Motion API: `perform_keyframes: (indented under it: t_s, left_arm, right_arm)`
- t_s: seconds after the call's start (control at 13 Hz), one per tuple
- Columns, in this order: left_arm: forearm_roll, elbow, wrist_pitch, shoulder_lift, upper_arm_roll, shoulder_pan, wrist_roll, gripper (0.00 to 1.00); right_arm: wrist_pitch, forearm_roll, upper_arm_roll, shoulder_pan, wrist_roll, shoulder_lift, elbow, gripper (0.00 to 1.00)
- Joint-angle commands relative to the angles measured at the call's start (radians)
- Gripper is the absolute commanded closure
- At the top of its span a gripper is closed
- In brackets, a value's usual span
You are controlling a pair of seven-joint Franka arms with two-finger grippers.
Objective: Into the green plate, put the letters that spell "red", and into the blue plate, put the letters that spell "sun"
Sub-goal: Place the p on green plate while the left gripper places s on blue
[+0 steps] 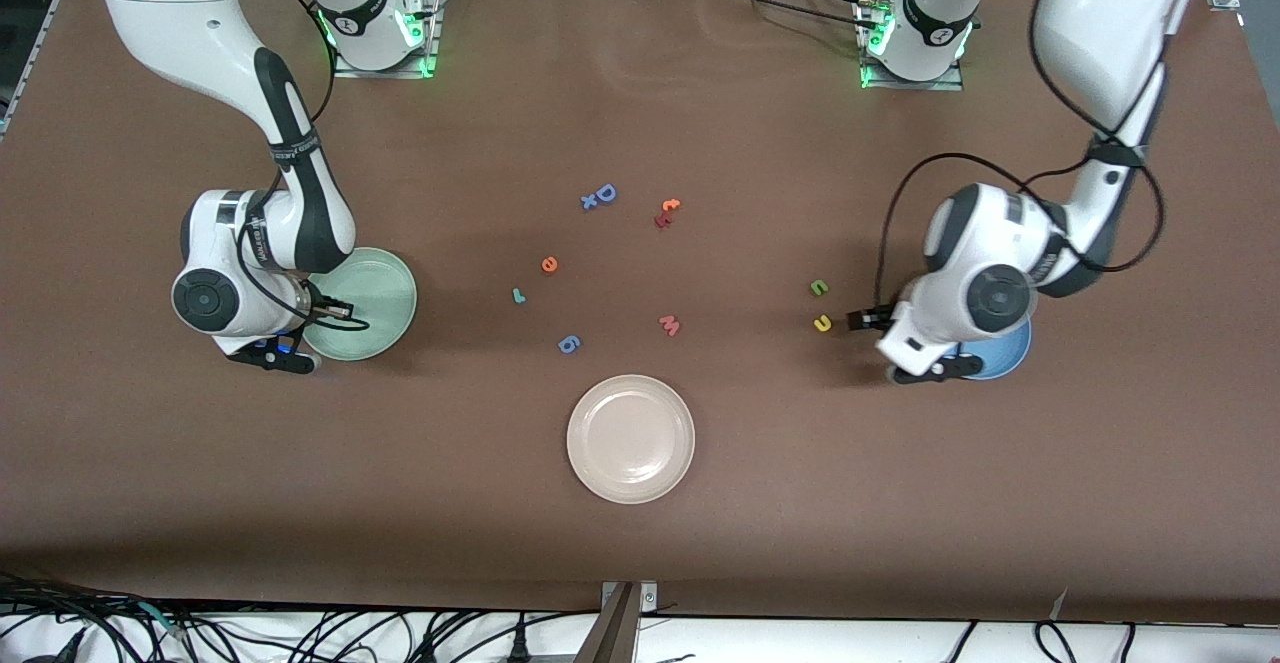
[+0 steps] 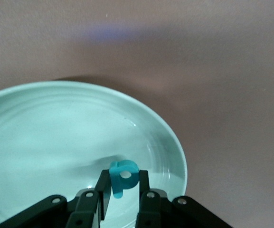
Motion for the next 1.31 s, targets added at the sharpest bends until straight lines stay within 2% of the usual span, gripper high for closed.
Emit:
perform_keyframes:
  t_s: [0.0,0.08,0.15,0.23,0.38,0.69,0.85,0.92,1.0,1.08,1.23]
  left_arm:
    - [-0.004,0.016,0.093,0.044,0.008,-0.064,-0.151,0.0]
    - [-0.003,0.016,0.127,0.056,0.008,-0.079,-0.188,0.0]
    - [-0.001,0.014,0.153,0.064,0.012,-0.087,-0.199,0.0]
    - [-0.001,0.007,0.183,0.07,0.012,-0.085,-0.198,0.0]
    - [-0.001,-0.003,0.216,0.084,0.013,-0.085,-0.199,0.0]
    - [0.046,-0.018,0.229,0.1,0.015,-0.082,-0.204,0.0]
    - [0.046,-0.032,0.23,0.11,0.013,-0.082,-0.209,0.02]
    - [0.048,-0.035,0.23,0.11,0.013,-0.082,-0.218,0.05]
    - [0.048,-0.046,0.23,0.11,0.013,-0.084,-0.219,0.23]
    - [0.048,-0.047,0.23,0.11,0.013,-0.084,-0.219,0.48]
    - [0.048,-0.055,0.23,0.11,0.013,-0.084,-0.219,0.66]
  right_arm:
    - [0.015,0.025,-0.002,0.003,-0.031,-0.011,-0.018,0.37]
    - [0.012,0.025,-0.002,0.003,-0.031,-0.02,-0.016,0.17]
    - [0.003,0.025,-0.001,0.004,-0.026,-0.037,-0.012,0.06]
    - [-0.005,0.025,0.007,0.006,-0.014,-0.057,-0.01,0.02]
    - [-0.069,0.025,0.033,0.015,0.047,-0.103,0.019,0.02]
    - [-0.228,0.025,0.132,0.016,0.251,-0.143,0.131,0.03]
    - [-0.218,0.027,0.204,0.015,0.375,-0.143,0.146,0.04]
    - [-0.2,0.025,0.243,0.016,0.444,-0.142,0.146,0.04]
    - [-0.162,0.024,0.278,0.023,0.477,-0.135,0.146,0.04]
    - [-0.125,0.025,0.298,0.027,0.482,-0.125,0.145,0.04]
    - [-0.047,0.027,0.32,0.061,0.506,-0.083,0.139,0.04]
